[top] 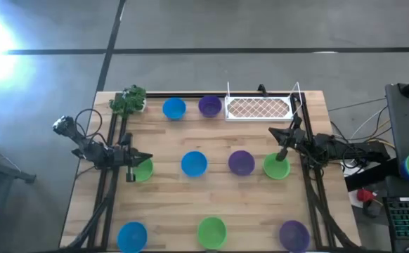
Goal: Pick & Place Mini bowls
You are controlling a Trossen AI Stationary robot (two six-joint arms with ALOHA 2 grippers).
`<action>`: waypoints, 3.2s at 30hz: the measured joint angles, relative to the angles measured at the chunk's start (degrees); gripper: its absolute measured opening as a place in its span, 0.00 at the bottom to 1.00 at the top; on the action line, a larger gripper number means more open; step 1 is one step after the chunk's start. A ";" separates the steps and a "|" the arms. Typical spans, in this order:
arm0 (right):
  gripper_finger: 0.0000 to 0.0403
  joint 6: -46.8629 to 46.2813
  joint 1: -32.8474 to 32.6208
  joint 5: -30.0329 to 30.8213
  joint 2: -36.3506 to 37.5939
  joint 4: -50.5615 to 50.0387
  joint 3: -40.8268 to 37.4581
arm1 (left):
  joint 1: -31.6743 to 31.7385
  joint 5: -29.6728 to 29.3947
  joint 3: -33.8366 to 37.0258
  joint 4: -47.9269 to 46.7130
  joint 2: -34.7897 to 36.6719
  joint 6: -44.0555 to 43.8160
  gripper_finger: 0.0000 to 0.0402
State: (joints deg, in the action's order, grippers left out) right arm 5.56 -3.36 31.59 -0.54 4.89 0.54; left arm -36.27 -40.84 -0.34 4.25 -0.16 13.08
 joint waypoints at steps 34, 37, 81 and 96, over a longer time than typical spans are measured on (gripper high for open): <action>0.02 -0.04 0.01 -0.01 0.01 -0.01 0.01 | -0.02 0.01 0.00 -0.01 0.02 0.00 0.00; 0.02 -1.79 0.00 -0.01 0.01 0.00 0.00 | -0.02 0.01 -0.01 -0.01 0.01 0.00 0.00; 0.02 -1.84 0.00 -5.08 0.01 0.17 0.00 | -0.02 0.01 0.00 -0.02 0.00 0.00 0.00; 0.02 0.90 0.00 -4.98 0.00 -1.11 0.02 | -0.01 -0.19 -0.01 0.99 0.01 -3.14 0.00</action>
State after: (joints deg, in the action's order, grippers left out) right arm 6.46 -3.36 26.61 -0.54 3.77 0.56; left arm -36.28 -41.03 -0.35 5.24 -0.15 9.94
